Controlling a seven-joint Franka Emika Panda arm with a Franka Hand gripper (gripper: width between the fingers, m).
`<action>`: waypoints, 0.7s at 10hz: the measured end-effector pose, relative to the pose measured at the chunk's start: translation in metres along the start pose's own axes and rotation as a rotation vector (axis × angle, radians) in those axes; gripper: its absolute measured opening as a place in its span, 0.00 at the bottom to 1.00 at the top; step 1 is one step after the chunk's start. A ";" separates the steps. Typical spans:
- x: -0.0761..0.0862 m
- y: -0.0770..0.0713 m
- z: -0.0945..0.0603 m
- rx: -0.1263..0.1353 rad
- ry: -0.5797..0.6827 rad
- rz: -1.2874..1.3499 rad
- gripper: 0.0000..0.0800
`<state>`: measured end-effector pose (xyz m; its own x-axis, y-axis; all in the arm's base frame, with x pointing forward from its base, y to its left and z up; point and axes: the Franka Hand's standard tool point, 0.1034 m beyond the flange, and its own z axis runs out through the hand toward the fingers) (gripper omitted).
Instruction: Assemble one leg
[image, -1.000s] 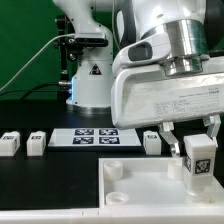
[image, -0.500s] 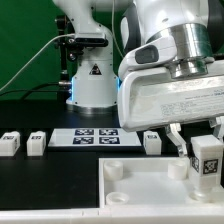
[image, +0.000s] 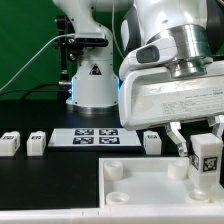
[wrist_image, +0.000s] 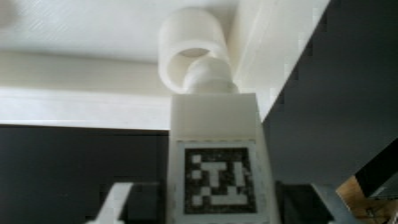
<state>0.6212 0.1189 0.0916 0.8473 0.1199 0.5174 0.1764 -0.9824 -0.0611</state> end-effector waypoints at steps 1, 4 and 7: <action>0.001 0.000 0.001 -0.001 0.015 -0.003 0.37; 0.003 0.000 0.003 -0.004 0.064 -0.011 0.37; 0.000 0.005 0.001 -0.011 0.079 -0.034 0.37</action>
Offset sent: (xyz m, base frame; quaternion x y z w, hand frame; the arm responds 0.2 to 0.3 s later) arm -0.0074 -0.0021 -0.0093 -0.0018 0.0079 -0.0004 1.0000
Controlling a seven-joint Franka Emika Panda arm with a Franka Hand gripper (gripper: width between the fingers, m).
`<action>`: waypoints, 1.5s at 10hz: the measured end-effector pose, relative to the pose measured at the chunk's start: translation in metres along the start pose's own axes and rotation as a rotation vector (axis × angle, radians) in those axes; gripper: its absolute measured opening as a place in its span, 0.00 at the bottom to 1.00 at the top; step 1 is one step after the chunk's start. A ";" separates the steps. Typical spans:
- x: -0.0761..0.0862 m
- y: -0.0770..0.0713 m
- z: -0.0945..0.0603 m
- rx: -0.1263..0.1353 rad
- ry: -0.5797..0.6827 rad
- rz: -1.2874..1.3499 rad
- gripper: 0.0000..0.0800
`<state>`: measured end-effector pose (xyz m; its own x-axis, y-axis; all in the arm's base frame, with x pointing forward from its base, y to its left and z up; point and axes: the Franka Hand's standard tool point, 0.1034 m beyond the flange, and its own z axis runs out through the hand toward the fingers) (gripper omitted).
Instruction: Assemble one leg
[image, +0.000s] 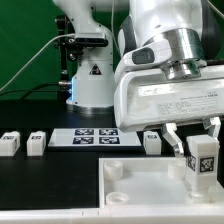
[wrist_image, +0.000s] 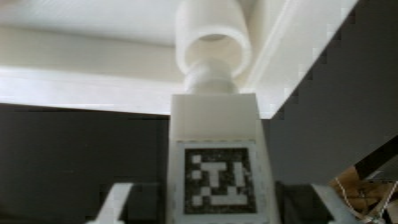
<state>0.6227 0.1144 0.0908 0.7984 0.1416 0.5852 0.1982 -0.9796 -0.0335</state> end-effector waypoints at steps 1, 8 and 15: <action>-0.001 -0.001 -0.001 0.001 -0.001 -0.002 0.37; -0.010 -0.002 -0.006 0.002 -0.010 -0.027 0.37; -0.013 0.000 -0.005 0.002 -0.032 -0.028 0.37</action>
Offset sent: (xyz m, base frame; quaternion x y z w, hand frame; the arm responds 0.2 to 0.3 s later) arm -0.0182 0.0030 0.0017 0.0009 -0.0087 -0.0031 1.0000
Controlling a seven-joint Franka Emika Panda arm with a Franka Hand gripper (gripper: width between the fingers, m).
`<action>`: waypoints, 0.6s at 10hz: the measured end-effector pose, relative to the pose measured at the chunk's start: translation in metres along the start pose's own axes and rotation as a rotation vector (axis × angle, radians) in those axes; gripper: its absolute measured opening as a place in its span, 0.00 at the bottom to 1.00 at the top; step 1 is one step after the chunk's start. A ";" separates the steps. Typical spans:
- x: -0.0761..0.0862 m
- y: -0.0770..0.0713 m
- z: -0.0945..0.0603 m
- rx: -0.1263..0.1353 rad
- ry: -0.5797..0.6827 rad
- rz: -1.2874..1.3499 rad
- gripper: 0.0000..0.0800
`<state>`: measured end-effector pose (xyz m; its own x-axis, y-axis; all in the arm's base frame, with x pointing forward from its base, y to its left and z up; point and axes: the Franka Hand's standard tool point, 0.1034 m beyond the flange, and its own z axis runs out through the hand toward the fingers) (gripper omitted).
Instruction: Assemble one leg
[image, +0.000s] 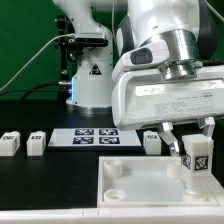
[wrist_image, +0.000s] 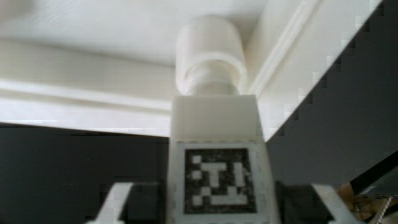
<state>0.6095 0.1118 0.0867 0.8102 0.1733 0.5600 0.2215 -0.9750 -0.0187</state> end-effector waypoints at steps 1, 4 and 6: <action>-0.001 0.000 0.000 0.000 -0.002 0.000 0.37; -0.005 0.000 0.006 0.001 -0.012 0.004 0.37; 0.000 0.000 0.010 0.000 0.008 0.006 0.37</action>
Offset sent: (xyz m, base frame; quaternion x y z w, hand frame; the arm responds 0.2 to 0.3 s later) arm 0.0072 0.0012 -0.0133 -0.0082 -0.0123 0.0186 0.9997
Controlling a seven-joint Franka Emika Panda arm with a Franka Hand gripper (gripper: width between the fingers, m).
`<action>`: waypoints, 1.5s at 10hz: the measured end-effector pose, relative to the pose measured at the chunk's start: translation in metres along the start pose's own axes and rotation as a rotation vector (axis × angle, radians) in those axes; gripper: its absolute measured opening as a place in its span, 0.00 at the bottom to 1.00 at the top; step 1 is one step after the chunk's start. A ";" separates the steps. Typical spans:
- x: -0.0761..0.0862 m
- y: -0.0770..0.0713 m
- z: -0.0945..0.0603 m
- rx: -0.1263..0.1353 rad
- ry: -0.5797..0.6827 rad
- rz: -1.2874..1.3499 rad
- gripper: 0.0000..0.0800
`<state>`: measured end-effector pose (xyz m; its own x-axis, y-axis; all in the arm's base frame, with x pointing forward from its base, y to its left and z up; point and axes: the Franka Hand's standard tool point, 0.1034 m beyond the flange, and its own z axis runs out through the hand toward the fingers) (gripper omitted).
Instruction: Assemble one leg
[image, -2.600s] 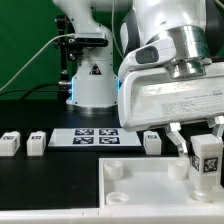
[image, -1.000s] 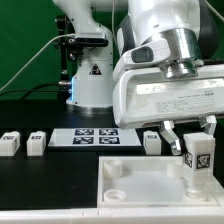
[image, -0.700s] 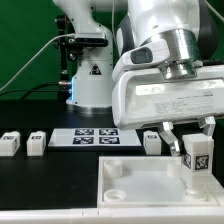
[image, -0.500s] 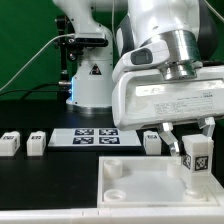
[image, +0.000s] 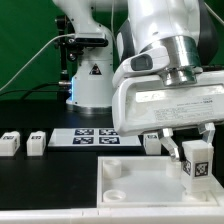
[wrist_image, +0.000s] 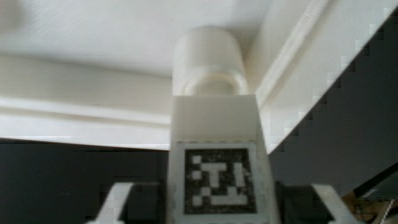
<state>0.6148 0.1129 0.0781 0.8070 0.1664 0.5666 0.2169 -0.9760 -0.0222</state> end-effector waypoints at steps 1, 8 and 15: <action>0.001 -0.003 0.001 -0.001 0.004 0.011 0.37; 0.005 -0.001 0.003 -0.014 0.017 0.058 0.37; 0.003 -0.001 0.004 -0.012 0.005 0.058 0.81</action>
Offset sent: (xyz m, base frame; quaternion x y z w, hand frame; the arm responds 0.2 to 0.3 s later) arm 0.0159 0.0160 -0.0028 0.0037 -0.0221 0.0627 0.9978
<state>0.6193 0.1147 0.0770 0.8154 0.1093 0.5685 0.1636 -0.9855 -0.0451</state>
